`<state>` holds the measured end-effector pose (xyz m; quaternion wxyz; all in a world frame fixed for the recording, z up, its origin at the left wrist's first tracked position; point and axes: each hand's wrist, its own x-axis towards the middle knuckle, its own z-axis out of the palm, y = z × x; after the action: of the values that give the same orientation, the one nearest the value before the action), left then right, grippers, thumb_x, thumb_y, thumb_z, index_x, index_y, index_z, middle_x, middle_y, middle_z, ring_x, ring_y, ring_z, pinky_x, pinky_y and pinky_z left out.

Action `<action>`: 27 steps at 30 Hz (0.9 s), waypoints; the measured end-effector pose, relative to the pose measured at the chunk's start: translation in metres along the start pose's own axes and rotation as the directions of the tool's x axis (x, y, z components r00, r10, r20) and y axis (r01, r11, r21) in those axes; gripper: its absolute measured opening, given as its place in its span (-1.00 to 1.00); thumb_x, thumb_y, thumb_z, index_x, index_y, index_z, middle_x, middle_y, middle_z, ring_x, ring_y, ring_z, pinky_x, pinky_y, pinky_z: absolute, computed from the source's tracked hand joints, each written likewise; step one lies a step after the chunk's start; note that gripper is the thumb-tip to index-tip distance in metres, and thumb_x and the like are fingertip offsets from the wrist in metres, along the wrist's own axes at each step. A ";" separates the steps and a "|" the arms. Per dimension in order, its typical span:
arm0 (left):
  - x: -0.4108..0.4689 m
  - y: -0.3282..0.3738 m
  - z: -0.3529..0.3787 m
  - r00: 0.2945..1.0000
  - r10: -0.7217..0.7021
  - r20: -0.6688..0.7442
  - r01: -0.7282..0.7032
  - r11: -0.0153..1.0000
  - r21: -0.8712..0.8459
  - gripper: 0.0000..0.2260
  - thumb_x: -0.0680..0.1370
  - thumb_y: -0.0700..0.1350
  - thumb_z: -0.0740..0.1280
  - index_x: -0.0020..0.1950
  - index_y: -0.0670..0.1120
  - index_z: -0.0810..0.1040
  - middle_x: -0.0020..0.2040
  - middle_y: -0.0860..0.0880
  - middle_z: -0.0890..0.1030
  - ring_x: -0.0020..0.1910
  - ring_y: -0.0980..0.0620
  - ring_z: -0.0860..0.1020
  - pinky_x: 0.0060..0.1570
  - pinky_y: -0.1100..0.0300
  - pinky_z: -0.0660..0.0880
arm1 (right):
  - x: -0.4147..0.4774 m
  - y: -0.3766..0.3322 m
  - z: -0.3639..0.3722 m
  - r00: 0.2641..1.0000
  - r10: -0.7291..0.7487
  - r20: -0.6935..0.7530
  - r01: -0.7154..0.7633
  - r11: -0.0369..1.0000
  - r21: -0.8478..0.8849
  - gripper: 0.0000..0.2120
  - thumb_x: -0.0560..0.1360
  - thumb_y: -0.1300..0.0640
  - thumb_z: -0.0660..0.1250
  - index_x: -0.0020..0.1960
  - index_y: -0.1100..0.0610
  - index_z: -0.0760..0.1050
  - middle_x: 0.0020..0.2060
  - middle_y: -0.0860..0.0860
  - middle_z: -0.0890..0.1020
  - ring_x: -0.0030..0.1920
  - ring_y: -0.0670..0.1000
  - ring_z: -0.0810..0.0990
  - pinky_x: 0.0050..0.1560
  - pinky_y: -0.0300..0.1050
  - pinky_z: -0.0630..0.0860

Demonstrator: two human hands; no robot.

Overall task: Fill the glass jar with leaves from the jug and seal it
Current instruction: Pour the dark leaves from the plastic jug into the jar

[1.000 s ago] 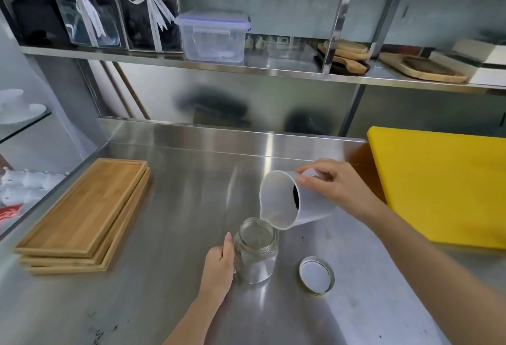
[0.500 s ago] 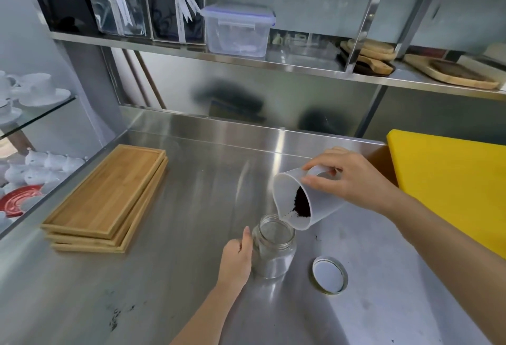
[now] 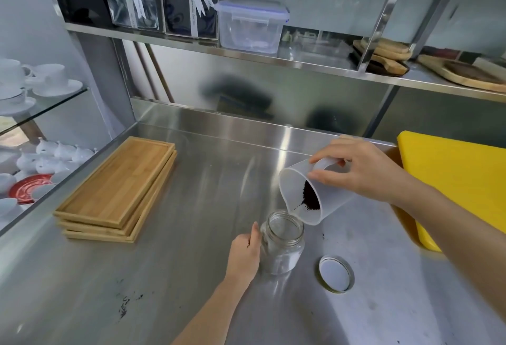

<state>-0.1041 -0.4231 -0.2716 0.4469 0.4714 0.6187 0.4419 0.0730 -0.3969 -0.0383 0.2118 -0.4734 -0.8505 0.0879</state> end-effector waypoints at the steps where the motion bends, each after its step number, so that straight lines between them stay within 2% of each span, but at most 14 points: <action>1: 0.000 0.000 0.000 1.000 0.001 0.001 -0.001 1.000 -0.002 -0.52 0.59 0.11 0.11 -0.48 -0.03 0.11 -0.54 0.04 0.20 -0.54 0.09 0.17 -0.51 0.27 0.14 | 0.000 -0.001 0.000 1.000 0.000 0.007 0.000 1.000 -0.006 -0.72 0.36 -0.13 0.33 -0.02 -0.01 0.58 -0.11 -0.06 0.58 -0.13 0.01 0.50 -0.18 -0.11 0.50; 4: 0.000 -0.001 0.001 1.000 0.005 0.011 -0.005 1.000 -0.003 -0.52 0.59 0.10 0.10 -0.44 -0.13 0.20 -0.47 -0.11 0.26 -0.46 0.01 0.23 -0.40 0.15 0.20 | -0.001 -0.001 0.003 1.000 -0.007 0.018 0.008 0.999 -0.041 -0.74 0.38 -0.10 0.35 -0.02 0.01 0.59 -0.15 -0.11 0.54 -0.15 -0.01 0.48 -0.20 -0.17 0.45; 7: -0.001 -0.001 0.001 1.000 0.005 0.015 -0.005 1.000 -0.008 -0.52 0.60 0.10 0.09 -0.44 -0.14 0.22 -0.46 -0.11 0.27 -0.45 0.00 0.24 -0.39 0.13 0.20 | -0.002 -0.001 0.006 0.999 -0.005 0.036 0.008 0.997 -0.079 -0.75 0.39 -0.08 0.35 -0.01 0.02 0.59 -0.17 -0.15 0.51 -0.16 -0.03 0.46 -0.18 -0.26 0.36; 10: 0.000 -0.002 0.001 1.000 0.012 0.010 -0.012 1.000 0.004 -0.52 0.60 0.09 0.09 -0.46 -0.11 0.18 -0.51 -0.03 0.24 -0.48 0.03 0.21 -0.42 0.16 0.18 | -0.003 -0.002 0.004 0.999 -0.011 0.032 0.014 0.997 -0.079 -0.76 0.39 -0.07 0.35 -0.03 0.03 0.59 -0.19 -0.14 0.52 -0.17 -0.01 0.47 -0.14 -0.19 0.34; 13: 0.000 -0.002 0.001 1.000 0.006 0.008 -0.006 1.000 0.017 -0.52 0.60 0.09 0.09 -0.49 -0.03 0.12 -0.55 0.05 0.20 -0.53 0.08 0.17 -0.48 0.22 0.14 | -0.003 -0.004 0.001 0.999 -0.021 0.025 0.023 0.996 -0.084 -0.77 0.39 -0.08 0.34 -0.04 0.02 0.59 -0.18 -0.09 0.56 -0.16 -0.02 0.45 -0.14 -0.25 0.29; 19: 0.000 -0.002 0.002 1.000 0.006 0.012 -0.007 1.000 0.030 -0.52 0.61 0.08 0.07 -0.49 -0.02 0.10 -0.54 0.04 0.19 -0.54 0.09 0.14 -0.49 0.21 0.11 | 0.000 -0.011 -0.003 0.998 -0.067 0.014 0.068 0.991 -0.119 -0.78 0.39 -0.06 0.34 -0.06 0.04 0.60 -0.22 0.05 0.59 -0.19 -0.05 0.36 -0.15 -0.17 0.16; 27: -0.001 -0.001 0.002 1.000 -0.005 0.016 0.004 1.000 0.029 -0.50 0.60 0.10 0.07 -0.52 0.00 0.06 -0.57 0.09 0.15 -0.57 0.11 0.11 -0.49 0.20 0.10 | 0.001 -0.019 -0.002 0.993 -0.118 0.011 0.118 0.983 -0.137 -0.81 0.38 0.01 0.40 -0.08 0.09 0.61 -0.26 0.11 0.59 -0.21 0.00 0.35 -0.19 -0.15 0.11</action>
<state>-0.1023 -0.4236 -0.2731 0.4460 0.4799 0.6224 0.4282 0.0588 -0.4065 -0.0297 0.1825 -0.4354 -0.8814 0.0169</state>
